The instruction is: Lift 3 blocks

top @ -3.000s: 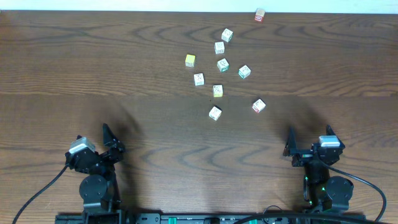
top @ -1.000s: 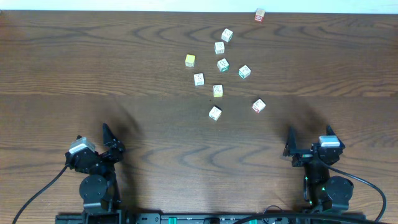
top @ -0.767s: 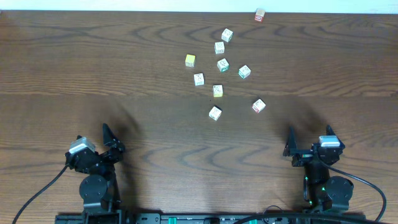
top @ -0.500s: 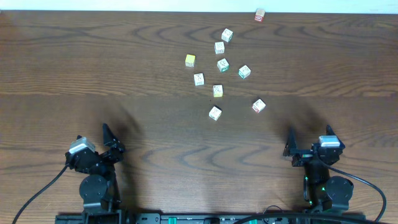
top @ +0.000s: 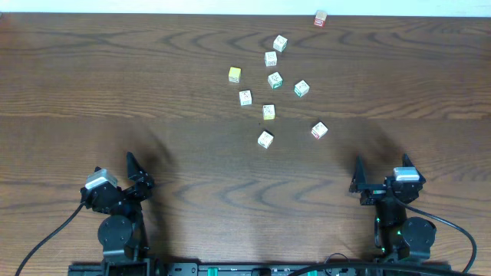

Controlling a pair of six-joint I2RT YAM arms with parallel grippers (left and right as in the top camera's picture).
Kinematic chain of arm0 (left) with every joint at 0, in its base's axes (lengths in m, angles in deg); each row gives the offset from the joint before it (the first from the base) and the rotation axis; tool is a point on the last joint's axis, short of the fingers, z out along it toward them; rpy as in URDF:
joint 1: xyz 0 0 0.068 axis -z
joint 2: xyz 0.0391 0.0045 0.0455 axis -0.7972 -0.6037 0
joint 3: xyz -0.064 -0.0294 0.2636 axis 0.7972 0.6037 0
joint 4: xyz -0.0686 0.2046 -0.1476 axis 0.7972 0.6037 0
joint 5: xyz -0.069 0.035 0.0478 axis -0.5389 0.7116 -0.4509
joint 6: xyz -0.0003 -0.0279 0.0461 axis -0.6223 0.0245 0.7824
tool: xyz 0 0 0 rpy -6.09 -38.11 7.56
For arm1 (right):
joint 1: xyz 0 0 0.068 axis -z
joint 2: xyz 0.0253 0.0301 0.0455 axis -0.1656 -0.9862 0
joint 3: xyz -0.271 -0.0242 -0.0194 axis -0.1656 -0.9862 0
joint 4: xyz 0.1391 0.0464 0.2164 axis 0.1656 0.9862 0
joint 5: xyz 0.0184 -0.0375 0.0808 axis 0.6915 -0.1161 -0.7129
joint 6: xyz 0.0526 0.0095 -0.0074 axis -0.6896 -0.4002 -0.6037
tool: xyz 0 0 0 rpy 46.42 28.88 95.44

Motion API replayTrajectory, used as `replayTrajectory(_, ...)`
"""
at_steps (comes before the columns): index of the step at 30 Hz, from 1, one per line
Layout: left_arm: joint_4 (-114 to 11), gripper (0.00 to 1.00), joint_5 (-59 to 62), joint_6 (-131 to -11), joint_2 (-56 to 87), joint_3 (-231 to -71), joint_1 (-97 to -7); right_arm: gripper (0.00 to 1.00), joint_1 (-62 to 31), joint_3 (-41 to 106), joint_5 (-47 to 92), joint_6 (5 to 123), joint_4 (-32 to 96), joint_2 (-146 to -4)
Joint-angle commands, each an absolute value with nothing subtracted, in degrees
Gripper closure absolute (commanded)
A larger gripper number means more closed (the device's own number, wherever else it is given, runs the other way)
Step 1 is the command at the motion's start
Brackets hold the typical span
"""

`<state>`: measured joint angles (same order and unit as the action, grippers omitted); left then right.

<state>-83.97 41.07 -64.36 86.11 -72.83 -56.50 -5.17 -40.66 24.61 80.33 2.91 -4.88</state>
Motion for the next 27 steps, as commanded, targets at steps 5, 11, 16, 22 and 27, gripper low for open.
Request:
replayTrajectory(5,-82.79,0.22,48.76,-63.36,86.42,-71.52,-56.33,0.01,-6.2,-40.81,23.8,74.08,3.0,-4.6)
replayTrajectory(11,-82.79,0.22,50.05,-63.38,86.42,-71.52,-56.33,0.01,-6.2,-40.81,22.75,62.72,2.78,-4.6)
replayTrajectory(16,-83.97,0.22,46.86,-63.42,86.4,-71.52,-56.31,0.01,-6.2,-40.81,18.27,60.7,2.26,-4.6)
replayTrajectory(22,-83.57,0.22,44.83,-63.38,86.4,-71.52,-56.33,0.01,-6.2,-40.29,10.4,63.72,0.48,-4.6)
replayTrajectory(27,-83.73,0.22,39.69,-67.01,86.4,-71.52,-56.31,0.01,-6.2,-38.49,10.82,63.94,0.4,-5.27)
